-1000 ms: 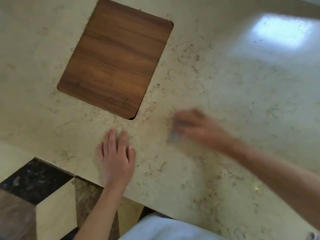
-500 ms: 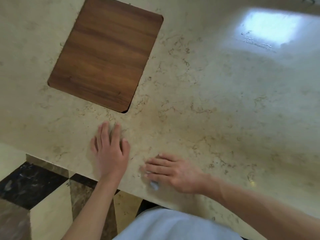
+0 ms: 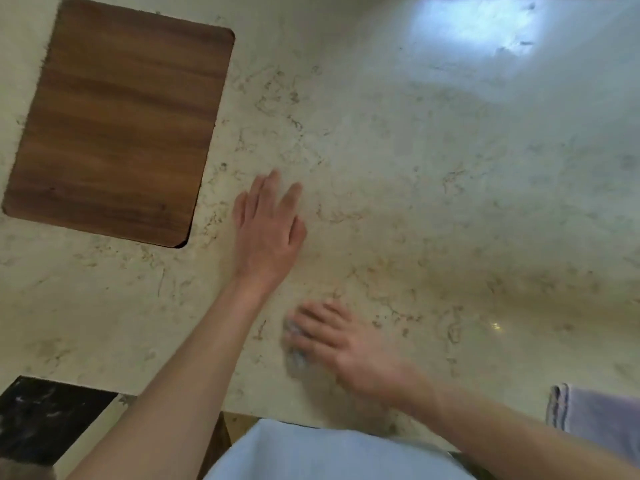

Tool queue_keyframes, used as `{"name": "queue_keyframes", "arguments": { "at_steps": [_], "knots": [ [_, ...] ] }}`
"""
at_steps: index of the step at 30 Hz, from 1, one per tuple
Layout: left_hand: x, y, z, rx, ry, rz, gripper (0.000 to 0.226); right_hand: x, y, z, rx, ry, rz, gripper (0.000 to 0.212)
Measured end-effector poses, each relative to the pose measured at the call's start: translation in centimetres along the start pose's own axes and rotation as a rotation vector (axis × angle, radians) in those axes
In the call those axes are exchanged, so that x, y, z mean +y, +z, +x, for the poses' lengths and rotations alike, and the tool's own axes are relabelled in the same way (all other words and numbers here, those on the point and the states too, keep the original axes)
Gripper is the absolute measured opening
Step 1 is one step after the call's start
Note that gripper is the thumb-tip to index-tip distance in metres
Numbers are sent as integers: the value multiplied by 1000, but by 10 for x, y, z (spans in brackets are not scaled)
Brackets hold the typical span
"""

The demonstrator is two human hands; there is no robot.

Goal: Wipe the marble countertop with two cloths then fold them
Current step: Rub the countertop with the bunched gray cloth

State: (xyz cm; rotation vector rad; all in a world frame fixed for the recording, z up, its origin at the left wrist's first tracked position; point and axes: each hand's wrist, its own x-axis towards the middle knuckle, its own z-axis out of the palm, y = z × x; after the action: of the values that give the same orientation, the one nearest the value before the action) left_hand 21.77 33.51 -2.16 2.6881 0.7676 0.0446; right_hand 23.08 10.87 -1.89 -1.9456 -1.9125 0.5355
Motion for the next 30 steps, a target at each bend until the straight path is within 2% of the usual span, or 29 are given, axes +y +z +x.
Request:
{"name": "queue_keyframes", "arguments": {
  "at_steps": [2, 4, 5, 7, 10, 11, 13, 14, 16, 19, 20, 22, 23, 25, 28, 30],
  "knots": [
    [3, 5, 9, -94, 23, 83, 49, -24, 4, -30, -189, -208, 80, 38],
    [5, 11, 10, -119, 46, 184, 50, 20, -18, -32, -160, -232, 40, 38],
    [5, 12, 10, -121, 47, 206, 51, 55, -34, -26, -92, -137, -19, 42],
    [5, 13, 9, -127, 33, 204, 50, 138, -76, -15, 61, 187, -136, 49],
    [7, 12, 9, -117, 25, 224, 48, 234, -134, -11, 239, 587, -217, 49],
    [8, 13, 10, -117, 29, 224, 48, 243, -138, -10, 297, 671, -191, 49],
    [10, 12, 9, -115, 30, 202, 48, 217, -120, -3, 400, 751, -148, 49],
    [10, 12, 8, -111, 26, 195, 48, 189, -99, -5, 417, 731, -147, 50],
    [13, 11, 8, -106, 0, 172, 45, 102, -45, -25, 340, 526, -80, 55],
    [39, 11, 18, -78, -46, 63, 42, -12, 2, -81, -20, 46, 70, 39],
    [55, 15, 23, -75, 9, 54, 44, -20, 5, -99, -117, -61, 83, 37],
    [95, 28, 29, -92, 263, 98, 46, 14, -10, -120, -157, -170, 26, 40],
    [115, 36, 31, -113, 406, 126, 46, 42, -25, -122, -128, -122, -32, 49],
    [144, 51, 35, -150, 565, 170, 46, 114, -63, -122, 40, 176, -152, 62],
    [156, 62, 36, -208, 547, 209, 46, 217, -128, -135, 333, 730, -206, 49],
    [153, 64, 34, -207, 552, 220, 48, 234, -138, -140, 447, 900, -169, 48]
  ]
}}
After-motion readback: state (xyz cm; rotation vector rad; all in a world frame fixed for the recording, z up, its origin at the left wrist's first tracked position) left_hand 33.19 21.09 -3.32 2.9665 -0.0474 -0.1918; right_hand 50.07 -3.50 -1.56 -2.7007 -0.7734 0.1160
